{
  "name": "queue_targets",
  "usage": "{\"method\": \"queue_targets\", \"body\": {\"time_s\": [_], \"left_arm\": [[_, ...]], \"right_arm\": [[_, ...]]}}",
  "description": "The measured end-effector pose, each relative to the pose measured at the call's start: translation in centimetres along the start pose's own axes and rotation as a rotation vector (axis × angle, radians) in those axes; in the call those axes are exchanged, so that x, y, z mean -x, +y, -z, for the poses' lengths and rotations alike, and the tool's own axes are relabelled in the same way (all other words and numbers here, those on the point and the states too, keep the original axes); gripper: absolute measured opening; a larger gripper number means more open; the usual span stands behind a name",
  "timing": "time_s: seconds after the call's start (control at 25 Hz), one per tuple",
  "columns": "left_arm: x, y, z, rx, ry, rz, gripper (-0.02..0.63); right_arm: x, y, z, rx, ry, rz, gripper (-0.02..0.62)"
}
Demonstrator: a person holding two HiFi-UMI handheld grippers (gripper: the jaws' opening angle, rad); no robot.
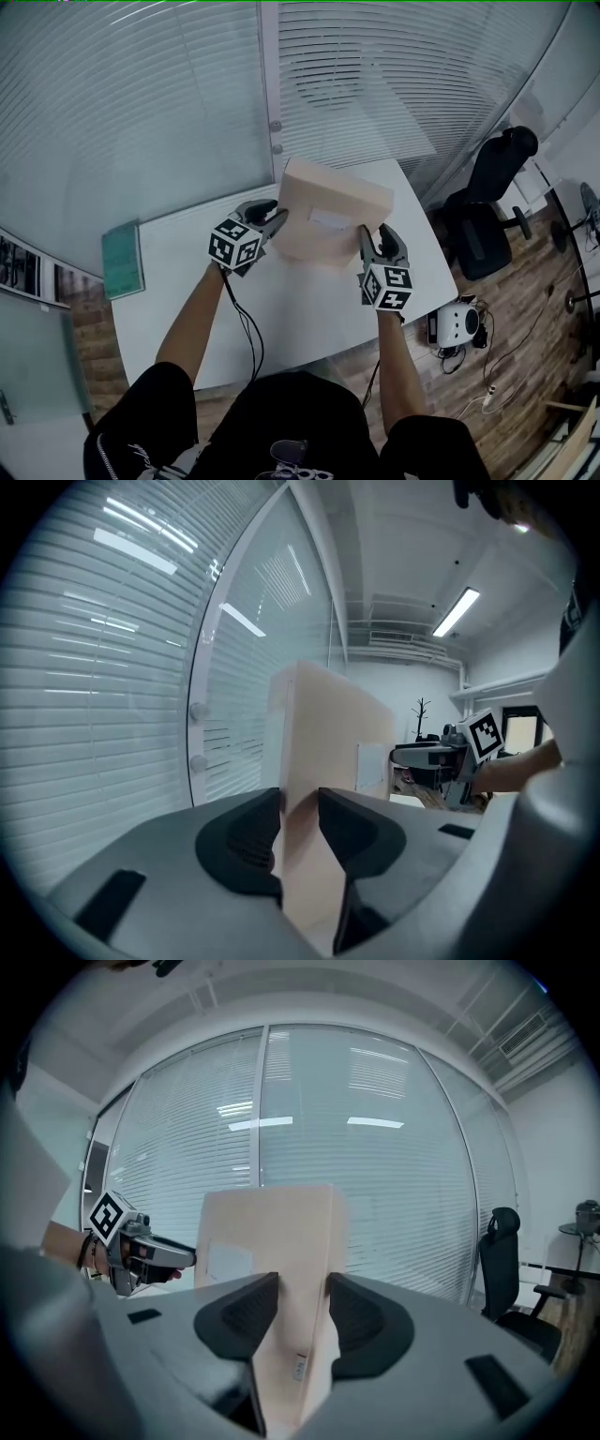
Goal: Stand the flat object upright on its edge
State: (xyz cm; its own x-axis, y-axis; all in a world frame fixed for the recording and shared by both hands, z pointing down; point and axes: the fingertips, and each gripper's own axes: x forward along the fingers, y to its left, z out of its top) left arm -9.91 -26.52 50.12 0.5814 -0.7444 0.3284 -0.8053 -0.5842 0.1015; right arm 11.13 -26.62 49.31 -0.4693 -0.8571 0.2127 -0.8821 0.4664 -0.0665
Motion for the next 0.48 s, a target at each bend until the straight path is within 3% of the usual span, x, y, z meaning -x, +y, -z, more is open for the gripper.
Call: {"method": "queue_targets", "body": {"time_s": [0.48], "left_arm": [[4.6,2.0,1.7,0.053,-0.031,-0.093,0.138]], "right_arm": [[-1.5,4.5,-0.8,0.030,-0.019,-0.083,0.179]]}}
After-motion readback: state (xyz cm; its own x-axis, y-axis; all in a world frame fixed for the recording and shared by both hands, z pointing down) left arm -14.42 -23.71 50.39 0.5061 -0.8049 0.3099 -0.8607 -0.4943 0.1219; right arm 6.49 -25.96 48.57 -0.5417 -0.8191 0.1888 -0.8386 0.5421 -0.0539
